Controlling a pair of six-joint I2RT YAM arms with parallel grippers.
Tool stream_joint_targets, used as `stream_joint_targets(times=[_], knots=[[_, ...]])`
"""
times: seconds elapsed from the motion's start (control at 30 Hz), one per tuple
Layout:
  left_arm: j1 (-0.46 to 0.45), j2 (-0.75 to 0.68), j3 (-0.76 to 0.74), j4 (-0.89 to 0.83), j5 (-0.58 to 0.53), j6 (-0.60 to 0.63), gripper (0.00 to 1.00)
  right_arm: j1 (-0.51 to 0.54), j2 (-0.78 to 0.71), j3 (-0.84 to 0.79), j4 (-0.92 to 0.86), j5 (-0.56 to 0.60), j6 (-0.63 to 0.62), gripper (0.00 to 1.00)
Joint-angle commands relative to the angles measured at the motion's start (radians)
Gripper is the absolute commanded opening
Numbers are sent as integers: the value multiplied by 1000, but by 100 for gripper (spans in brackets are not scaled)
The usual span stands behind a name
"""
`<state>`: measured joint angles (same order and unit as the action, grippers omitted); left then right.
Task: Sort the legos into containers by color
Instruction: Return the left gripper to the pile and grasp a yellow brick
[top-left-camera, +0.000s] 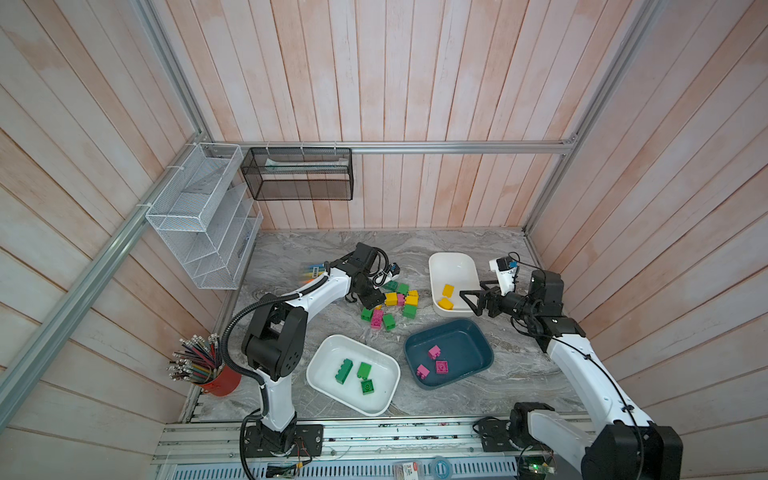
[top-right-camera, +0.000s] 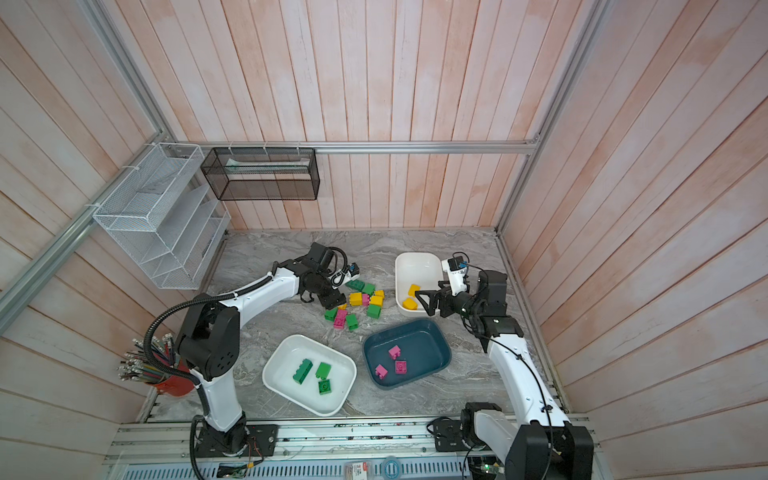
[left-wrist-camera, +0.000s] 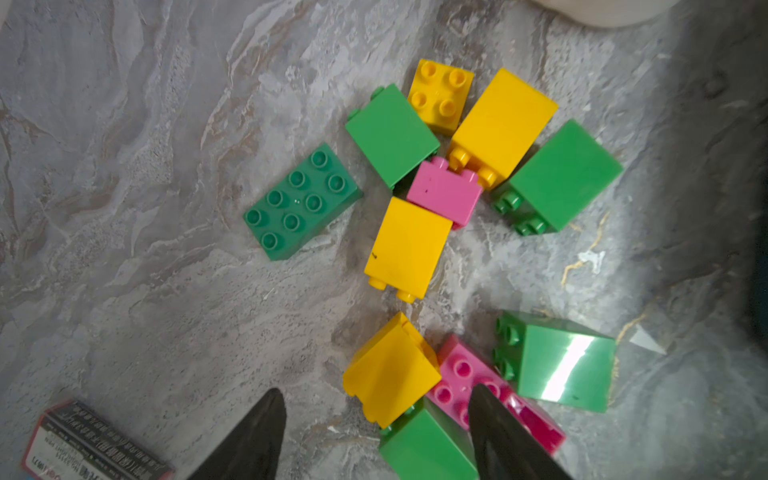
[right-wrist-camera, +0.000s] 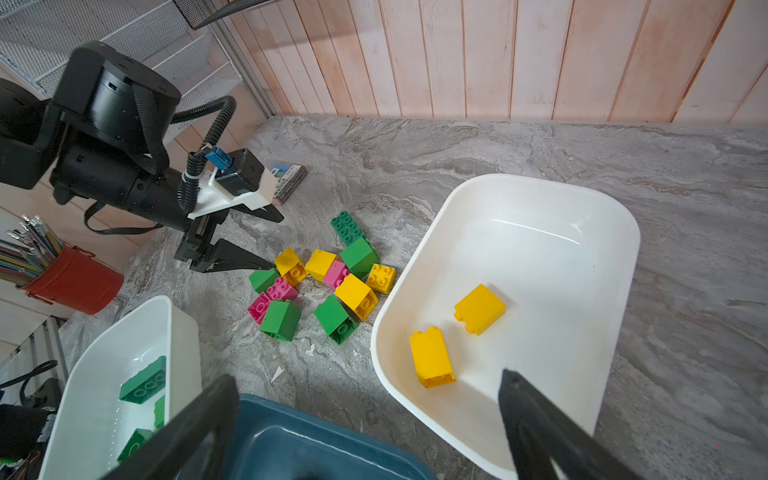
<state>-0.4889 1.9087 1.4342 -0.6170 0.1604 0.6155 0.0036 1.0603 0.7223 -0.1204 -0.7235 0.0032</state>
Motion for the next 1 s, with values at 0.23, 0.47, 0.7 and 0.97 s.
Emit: stream_joint_targets(times=[0.23, 0.47, 0.7, 0.97], knots=[[15, 69, -5, 33, -11, 67, 69, 4, 27, 16, 2, 3, -10, 98], [19, 97, -3, 27, -13, 63, 67, 4, 27, 14, -5, 13, -14, 98], [24, 128, 5, 86, -35, 58, 59, 3, 42, 17, 3, 7, -10, 98], [27, 179, 58, 85, 19, 33, 55, 3, 44, 21, 0, 12, -14, 98]])
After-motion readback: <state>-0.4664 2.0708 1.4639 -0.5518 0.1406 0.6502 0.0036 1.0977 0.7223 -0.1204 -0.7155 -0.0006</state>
